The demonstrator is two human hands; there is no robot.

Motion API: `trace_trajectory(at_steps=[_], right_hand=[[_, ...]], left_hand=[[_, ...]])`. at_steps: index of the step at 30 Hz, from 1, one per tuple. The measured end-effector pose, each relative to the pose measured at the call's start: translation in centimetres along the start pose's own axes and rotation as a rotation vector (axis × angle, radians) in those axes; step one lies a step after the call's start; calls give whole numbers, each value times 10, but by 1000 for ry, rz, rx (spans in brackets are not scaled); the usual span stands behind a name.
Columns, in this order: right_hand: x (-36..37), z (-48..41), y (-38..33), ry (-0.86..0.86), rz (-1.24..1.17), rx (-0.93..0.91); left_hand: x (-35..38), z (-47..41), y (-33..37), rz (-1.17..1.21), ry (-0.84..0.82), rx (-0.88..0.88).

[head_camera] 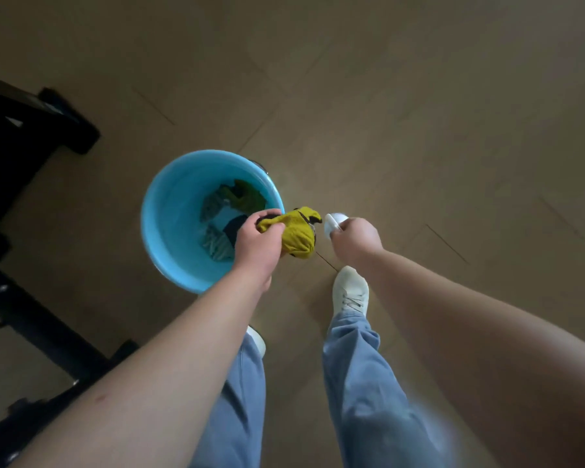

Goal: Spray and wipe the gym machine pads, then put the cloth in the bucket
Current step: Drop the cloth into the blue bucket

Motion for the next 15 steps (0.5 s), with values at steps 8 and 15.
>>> trace_trajectory(at_steps=[8,15], right_hand=[[42,-65,45,-47,-40,98],[45,-76,48,-36,-63,118]], left_hand=[[21,-55,-24,6,-80,-17],[22,-62,-16,13,-120,-32]])
Point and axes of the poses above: each hand's wrist, its own z-axis away from the middle knuckle, its own x-axis out of the palm, y = z × x, the point moved 3 cm from there along -z, towards the middle knuckle, and after that the axes turned 2 degrees about -x, right-handed, at the moved point
